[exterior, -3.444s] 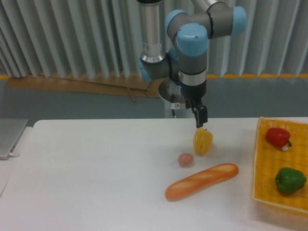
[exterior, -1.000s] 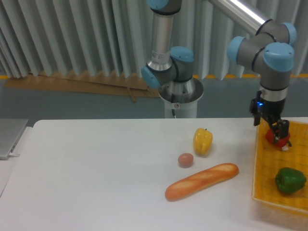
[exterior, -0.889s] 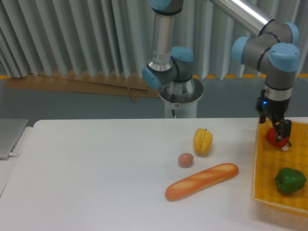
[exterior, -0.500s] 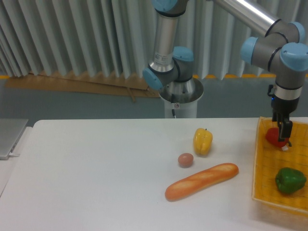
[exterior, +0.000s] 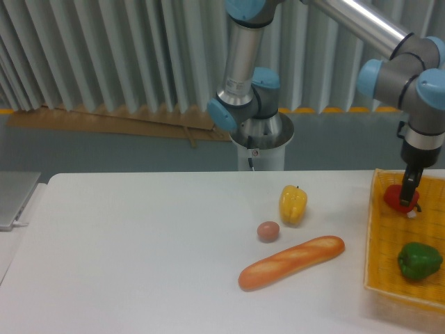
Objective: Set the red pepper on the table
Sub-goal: 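Lower the gripper into the basket and close it on the red pepper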
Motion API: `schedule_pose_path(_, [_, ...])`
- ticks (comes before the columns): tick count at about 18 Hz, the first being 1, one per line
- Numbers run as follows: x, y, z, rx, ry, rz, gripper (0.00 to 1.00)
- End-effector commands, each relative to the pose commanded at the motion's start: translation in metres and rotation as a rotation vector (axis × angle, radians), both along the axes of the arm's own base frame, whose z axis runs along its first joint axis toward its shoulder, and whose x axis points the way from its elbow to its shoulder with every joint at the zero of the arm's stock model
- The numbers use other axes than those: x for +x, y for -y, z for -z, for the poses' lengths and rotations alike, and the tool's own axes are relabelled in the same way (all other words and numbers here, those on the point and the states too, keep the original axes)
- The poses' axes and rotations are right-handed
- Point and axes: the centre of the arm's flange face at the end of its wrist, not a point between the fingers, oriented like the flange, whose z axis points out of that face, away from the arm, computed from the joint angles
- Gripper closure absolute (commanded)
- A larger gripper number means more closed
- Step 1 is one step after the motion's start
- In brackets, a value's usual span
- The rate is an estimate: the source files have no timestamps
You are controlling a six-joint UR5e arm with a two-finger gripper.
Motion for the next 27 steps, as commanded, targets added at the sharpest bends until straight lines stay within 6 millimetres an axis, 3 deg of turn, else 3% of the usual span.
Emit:
schedule_pose_path(4, [-0.029,0.014,0.011,-0.026,-0.001,-0.017,0.00])
schedule_pose_path(7, [-0.034,0.026,0.023,-0.022,0.016,-0.035,0.00])
schedule_pose_path(13, [-0.009,0.025,0.027,-0.091,0.019,0.069,0.00])
schedule_pose_path(18, [0.011,0.005,0.051,-0.192,0.058,0.142,0.00])
schedule_pose_path(23, [0.009,0.000,0.066,-0.194,0.080,0.154,0.00])
schedule_pose_path(27, [-0.001,0.015,0.065,-0.189,0.059,0.136,0.00])
